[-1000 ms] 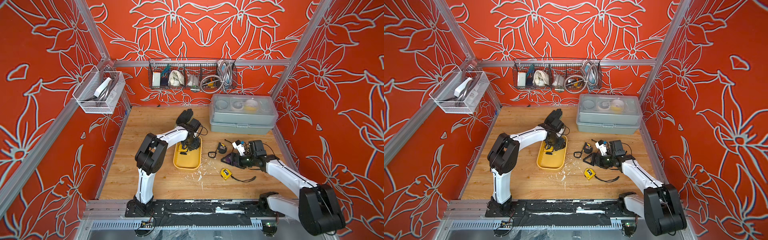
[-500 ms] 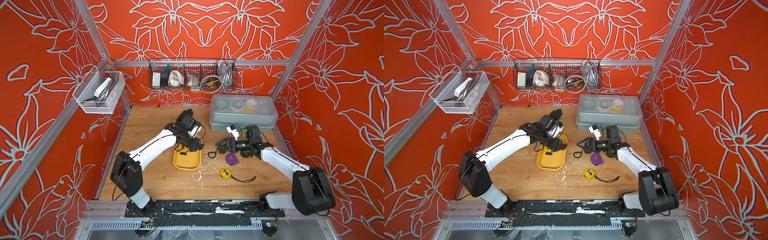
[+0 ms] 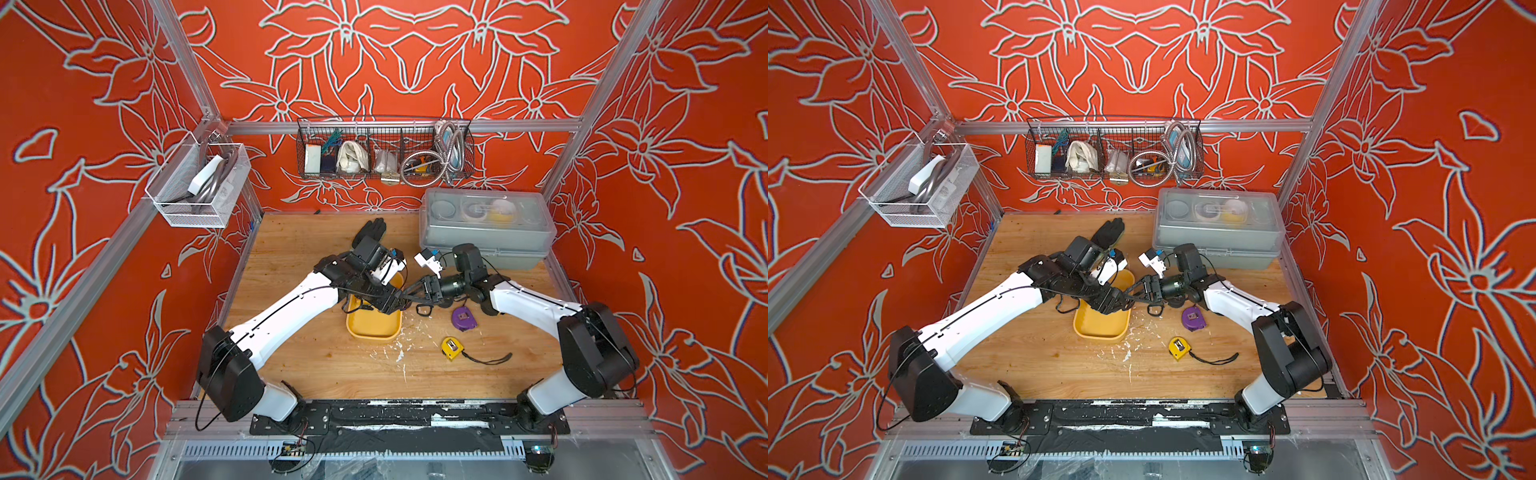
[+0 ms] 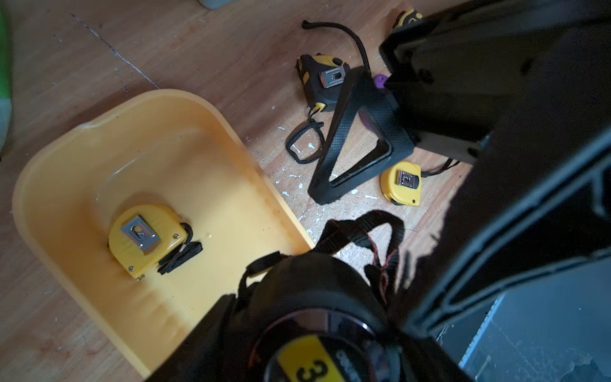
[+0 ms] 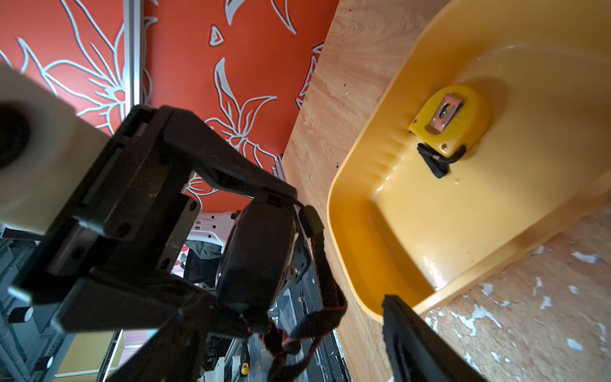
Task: Take the tape measure out of the storage box
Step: Place the tape measure at the center of the board.
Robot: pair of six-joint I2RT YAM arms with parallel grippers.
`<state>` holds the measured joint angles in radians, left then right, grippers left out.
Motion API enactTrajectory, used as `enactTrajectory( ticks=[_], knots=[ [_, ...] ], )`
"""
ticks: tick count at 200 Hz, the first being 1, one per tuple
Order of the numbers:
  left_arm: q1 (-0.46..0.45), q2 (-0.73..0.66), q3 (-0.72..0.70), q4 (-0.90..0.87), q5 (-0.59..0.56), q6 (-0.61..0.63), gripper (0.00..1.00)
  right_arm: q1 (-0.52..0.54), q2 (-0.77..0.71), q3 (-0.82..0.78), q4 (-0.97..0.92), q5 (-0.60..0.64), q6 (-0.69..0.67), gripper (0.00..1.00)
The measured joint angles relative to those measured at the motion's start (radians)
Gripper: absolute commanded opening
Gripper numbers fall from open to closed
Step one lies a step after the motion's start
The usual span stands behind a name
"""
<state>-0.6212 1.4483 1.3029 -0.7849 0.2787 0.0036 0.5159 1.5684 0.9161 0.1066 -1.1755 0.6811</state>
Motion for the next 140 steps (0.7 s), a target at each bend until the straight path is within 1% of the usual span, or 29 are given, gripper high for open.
enactTrajectory(
  ticks=[44,74,96,125,135,136,140],
  knots=[
    [-0.021,0.0,-0.002,-0.001,0.011,0.012,0.45,0.052,0.035,0.036,0.051,-0.009,0.038,0.7],
    [-0.029,0.0,-0.002,-0.003,0.008,0.023,0.46,0.072,0.061,0.049,0.069,-0.025,0.057,0.58],
    [-0.034,0.0,-0.002,-0.004,-0.016,0.025,0.46,0.08,0.08,0.063,0.075,-0.046,0.066,0.45],
    [-0.047,0.002,-0.002,-0.01,-0.077,0.027,0.49,0.078,0.096,0.072,0.063,-0.037,0.1,0.29],
    [-0.048,0.002,-0.002,-0.01,-0.09,0.027,0.5,0.078,0.1,0.074,0.063,-0.038,0.104,0.2],
    [-0.048,0.002,-0.002,-0.01,-0.09,0.027,0.51,0.078,0.1,0.074,0.063,-0.038,0.104,0.18],
    [-0.049,0.002,-0.002,-0.01,-0.096,0.027,0.52,0.078,0.101,0.076,0.063,-0.038,0.105,0.16]
  ],
)
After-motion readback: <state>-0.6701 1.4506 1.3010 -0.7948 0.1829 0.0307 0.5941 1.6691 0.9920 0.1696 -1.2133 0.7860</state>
